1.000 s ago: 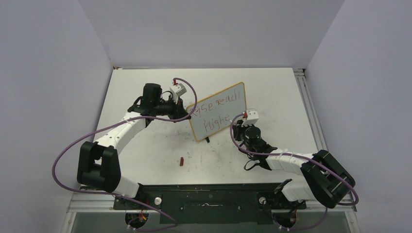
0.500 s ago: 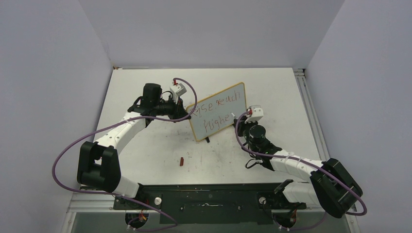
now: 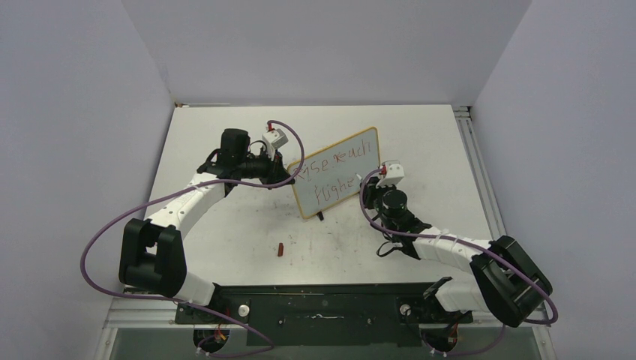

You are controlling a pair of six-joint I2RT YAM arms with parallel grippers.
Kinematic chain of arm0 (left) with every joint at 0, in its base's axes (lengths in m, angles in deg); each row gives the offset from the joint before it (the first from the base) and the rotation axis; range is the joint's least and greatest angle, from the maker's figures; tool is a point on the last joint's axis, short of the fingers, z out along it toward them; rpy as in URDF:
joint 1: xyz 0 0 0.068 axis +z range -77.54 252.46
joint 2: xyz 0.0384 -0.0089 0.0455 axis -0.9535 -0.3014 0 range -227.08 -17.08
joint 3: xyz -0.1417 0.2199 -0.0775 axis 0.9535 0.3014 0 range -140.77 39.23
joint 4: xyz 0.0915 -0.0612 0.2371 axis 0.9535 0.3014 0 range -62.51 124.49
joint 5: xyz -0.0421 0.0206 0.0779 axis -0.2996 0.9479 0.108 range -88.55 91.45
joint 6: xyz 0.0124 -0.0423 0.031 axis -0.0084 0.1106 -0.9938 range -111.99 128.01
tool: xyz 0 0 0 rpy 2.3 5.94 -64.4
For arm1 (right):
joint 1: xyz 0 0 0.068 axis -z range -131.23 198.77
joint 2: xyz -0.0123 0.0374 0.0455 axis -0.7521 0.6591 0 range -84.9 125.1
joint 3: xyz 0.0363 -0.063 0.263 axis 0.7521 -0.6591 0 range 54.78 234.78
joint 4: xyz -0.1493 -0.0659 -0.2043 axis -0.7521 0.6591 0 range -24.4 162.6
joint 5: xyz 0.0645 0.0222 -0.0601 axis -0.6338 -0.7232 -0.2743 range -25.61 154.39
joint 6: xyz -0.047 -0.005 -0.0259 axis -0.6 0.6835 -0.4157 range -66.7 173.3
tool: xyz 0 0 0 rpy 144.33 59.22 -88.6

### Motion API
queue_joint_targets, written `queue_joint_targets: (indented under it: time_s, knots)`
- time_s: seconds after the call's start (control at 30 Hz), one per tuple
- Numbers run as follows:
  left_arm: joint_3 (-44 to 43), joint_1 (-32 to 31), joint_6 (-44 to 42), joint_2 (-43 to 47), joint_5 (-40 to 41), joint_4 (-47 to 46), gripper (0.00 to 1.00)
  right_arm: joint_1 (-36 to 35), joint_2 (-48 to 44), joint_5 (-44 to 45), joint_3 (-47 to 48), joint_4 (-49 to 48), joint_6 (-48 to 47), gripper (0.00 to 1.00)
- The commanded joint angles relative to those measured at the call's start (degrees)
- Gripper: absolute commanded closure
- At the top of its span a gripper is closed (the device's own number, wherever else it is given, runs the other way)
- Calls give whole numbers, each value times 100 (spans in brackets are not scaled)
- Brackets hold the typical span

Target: Write a sentence on the whiteboard

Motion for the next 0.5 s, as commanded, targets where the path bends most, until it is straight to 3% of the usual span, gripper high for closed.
queue_joint_targets:
  time_s: [0.0, 0.47]
  knots:
    - [-94, -41, -174, 123, -58, 90, 100, 58, 130, -37, 164, -337, -13, 95]
    - [-91, -41, -173, 134, -58, 103, 100, 53, 268, -23, -330, -309, 289, 95]
